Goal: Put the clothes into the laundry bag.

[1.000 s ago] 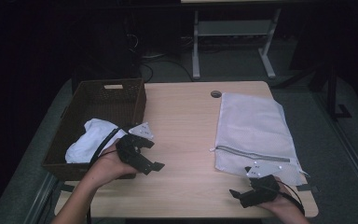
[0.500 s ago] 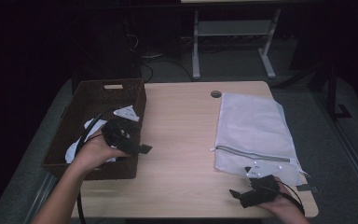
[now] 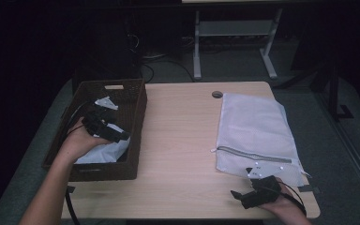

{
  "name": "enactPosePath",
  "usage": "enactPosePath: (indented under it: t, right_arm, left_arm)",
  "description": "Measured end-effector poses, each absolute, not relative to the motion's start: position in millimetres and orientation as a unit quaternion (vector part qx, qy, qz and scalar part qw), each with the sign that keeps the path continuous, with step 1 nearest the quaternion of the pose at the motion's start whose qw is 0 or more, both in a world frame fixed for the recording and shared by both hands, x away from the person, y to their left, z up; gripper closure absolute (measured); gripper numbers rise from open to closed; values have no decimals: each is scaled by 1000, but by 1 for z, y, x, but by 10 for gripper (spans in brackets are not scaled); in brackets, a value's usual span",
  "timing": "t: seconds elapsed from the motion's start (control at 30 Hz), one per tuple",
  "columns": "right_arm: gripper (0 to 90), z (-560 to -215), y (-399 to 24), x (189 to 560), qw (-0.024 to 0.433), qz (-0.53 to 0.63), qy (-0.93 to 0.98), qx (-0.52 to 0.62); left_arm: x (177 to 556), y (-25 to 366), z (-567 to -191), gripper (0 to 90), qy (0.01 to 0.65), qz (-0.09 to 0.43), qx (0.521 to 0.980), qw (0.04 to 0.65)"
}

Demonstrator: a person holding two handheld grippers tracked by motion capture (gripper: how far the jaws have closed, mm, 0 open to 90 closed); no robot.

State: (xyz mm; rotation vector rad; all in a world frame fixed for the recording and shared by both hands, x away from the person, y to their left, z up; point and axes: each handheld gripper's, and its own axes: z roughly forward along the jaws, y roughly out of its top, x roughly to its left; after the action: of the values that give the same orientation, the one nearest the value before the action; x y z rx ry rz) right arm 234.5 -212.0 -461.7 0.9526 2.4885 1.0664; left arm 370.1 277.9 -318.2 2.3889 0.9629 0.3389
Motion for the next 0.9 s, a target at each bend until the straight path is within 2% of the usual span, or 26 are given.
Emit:
enactPosePath:
  t: [0.5, 0.9]
  right_arm:
    - [23, -463, -211, 235, 132, 366, 860, 330]
    - [23, -464, -211, 236, 132, 363, 861, 331]
  left_arm:
    - [379, 337, -341, 115, 421, 142, 863, 242]
    - [385, 361, -370, 107, 454, 127, 856, 214]
